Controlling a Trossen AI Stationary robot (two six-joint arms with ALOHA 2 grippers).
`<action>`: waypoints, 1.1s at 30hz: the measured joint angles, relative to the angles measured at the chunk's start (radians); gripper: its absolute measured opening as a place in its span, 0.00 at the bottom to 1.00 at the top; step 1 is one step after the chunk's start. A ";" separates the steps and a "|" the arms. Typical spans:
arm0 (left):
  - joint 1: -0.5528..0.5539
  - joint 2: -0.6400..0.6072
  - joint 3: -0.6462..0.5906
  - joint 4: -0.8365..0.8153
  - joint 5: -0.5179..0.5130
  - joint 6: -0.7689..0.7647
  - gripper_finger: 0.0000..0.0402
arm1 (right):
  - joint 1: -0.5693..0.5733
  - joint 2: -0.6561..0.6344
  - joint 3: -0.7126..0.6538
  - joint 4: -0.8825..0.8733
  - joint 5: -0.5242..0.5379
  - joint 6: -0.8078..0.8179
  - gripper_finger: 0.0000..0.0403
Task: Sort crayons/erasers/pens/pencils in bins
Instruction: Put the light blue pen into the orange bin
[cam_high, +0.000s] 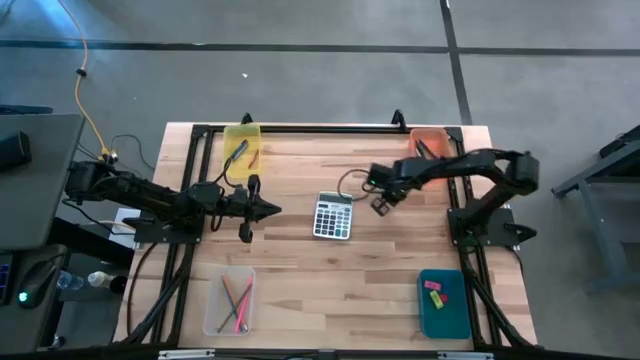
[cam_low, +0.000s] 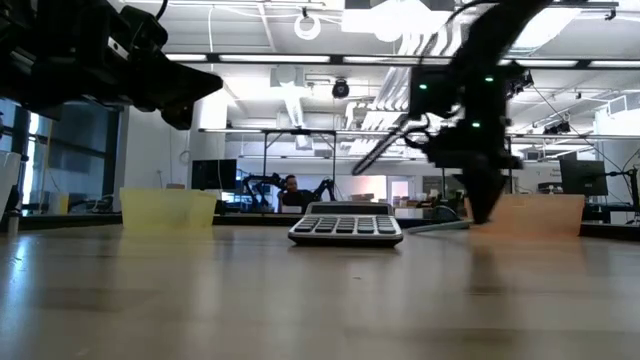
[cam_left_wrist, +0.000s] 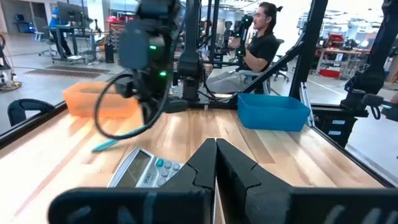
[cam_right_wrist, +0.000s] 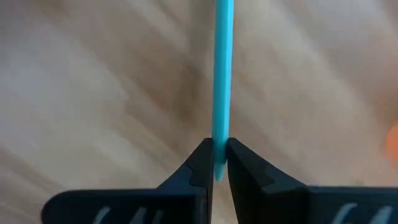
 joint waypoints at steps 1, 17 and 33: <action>0.000 0.000 0.000 0.000 0.000 0.000 0.00 | 0.010 -0.023 -0.036 0.010 -0.003 0.022 0.06; 0.000 0.000 0.000 0.001 -0.003 -0.004 0.00 | 0.100 -0.470 -0.261 0.117 0.052 0.194 0.06; 0.000 0.000 0.000 0.001 -0.008 -0.008 0.00 | -0.335 -0.684 -0.260 -0.156 0.280 0.028 0.06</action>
